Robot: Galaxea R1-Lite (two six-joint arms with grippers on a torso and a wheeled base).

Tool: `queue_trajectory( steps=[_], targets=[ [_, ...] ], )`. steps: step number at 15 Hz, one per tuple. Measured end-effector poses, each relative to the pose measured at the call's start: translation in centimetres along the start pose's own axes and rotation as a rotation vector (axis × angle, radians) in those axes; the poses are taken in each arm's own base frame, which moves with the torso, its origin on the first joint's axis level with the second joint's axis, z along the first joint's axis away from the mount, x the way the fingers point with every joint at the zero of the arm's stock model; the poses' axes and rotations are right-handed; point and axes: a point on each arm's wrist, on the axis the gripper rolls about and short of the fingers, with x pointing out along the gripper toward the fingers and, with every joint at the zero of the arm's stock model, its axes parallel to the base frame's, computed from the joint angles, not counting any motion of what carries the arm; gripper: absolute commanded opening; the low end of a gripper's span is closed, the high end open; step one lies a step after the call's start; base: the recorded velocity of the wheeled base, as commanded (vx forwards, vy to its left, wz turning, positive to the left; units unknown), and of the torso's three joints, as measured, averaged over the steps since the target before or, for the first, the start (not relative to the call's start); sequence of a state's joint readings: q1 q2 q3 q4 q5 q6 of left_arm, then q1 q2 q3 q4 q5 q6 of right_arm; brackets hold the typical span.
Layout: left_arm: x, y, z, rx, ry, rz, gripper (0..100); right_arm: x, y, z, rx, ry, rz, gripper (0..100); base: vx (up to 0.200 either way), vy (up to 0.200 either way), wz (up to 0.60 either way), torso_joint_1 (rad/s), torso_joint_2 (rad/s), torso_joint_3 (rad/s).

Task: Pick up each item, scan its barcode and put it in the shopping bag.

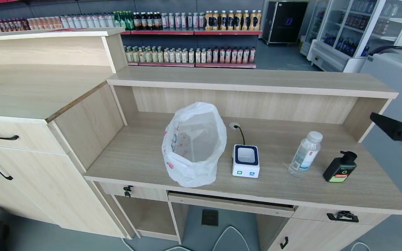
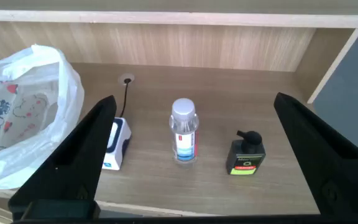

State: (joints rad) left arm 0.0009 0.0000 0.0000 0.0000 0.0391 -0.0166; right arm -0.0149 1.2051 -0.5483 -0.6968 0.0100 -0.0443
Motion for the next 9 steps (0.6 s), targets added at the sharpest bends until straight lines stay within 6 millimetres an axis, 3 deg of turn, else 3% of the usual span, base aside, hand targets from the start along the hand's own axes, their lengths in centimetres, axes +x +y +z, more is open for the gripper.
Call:
queue_trajectory(
  steps=[3, 6, 9],
  targets=[
    [0.0, 0.0, 0.0, 0.000, 0.000, 0.000, 100, 3.9, 0.3, -1.2, -0.094, 0.116, 0.013, 100, 0.000, 0.000, 0.00, 0.000, 0.00, 0.000],
    [0.0, 0.0, 0.0, 0.000, 0.000, 0.000, 100, 4.8, 0.4, -4.2, -0.091, 0.244, -0.003, 100, 0.000, 0.000, 0.00, 0.000, 0.00, 0.000],
    [0.0, 0.0, 0.0, 0.000, 0.000, 0.001, 100, 5.7, -0.9, -6.4, -0.088, 0.312, -0.070, 100, 0.000, 0.000, 0.00, 0.000, 0.00, 0.000]
  ],
)
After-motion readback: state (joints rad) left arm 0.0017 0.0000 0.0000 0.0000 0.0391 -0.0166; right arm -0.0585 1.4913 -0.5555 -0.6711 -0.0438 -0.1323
